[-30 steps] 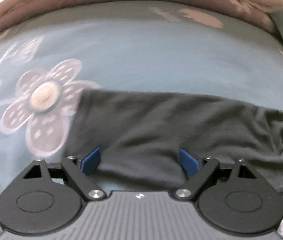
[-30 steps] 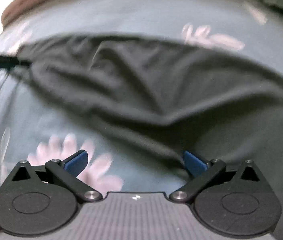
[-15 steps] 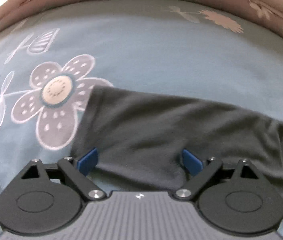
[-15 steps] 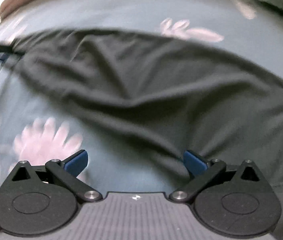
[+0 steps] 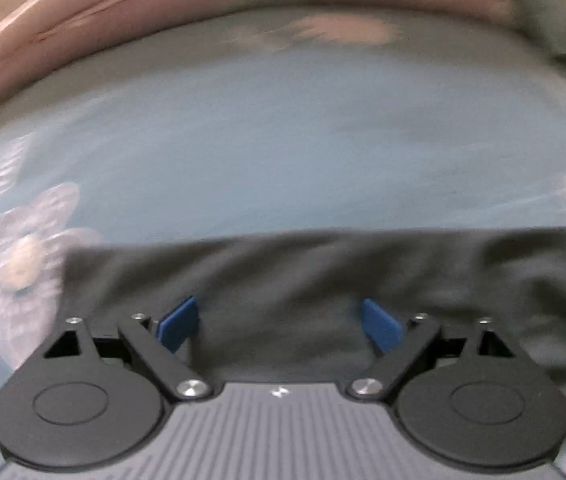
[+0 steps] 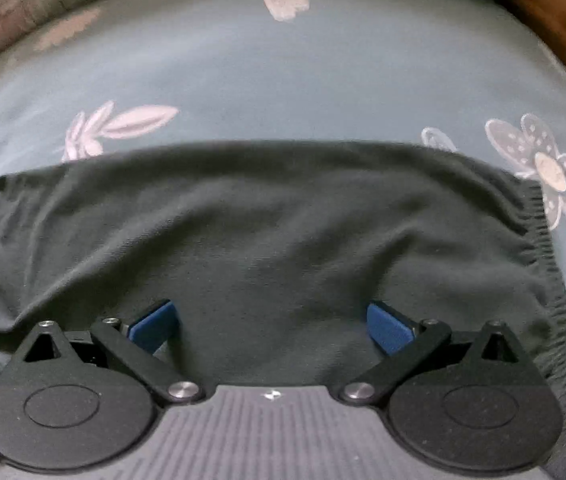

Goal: Fold clothes

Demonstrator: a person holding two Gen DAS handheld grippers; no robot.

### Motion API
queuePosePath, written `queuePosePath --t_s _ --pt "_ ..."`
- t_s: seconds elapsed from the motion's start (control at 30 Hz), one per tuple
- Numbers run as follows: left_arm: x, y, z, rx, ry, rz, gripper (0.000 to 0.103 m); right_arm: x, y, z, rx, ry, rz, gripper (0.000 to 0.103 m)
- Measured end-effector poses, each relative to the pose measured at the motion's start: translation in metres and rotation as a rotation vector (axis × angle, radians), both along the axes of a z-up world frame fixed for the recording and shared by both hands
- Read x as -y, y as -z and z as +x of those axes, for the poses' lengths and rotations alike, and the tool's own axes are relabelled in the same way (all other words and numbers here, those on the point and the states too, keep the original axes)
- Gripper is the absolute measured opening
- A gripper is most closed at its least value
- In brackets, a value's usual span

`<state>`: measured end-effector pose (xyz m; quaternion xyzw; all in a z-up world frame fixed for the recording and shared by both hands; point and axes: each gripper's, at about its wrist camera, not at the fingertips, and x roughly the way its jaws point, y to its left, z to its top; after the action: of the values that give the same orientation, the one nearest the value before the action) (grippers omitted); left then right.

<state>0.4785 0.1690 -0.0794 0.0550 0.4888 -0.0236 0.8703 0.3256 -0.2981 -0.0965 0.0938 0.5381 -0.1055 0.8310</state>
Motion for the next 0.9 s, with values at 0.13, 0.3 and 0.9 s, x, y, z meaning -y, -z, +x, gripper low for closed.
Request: queuePosePath --t_s 0.13,0.3,0.9 --pt "-0.021 -0.013 0.0 0.019 -0.145 -0.048 0.092 -0.009 -0.009 -0.007 0.025 -0.021 -0.026 0.103" --pt "0.011 -0.028 -0.017 0.055 0.016 -0.113 0.092 -0.035 -0.022 0.023 0.12 -0.102 -0.06 0.103" --pt "-0.04 -0.007 -0.002 0.024 -0.018 -0.203 0.092 -0.046 -0.002 0.096 0.143 -0.061 -0.049 0.103"
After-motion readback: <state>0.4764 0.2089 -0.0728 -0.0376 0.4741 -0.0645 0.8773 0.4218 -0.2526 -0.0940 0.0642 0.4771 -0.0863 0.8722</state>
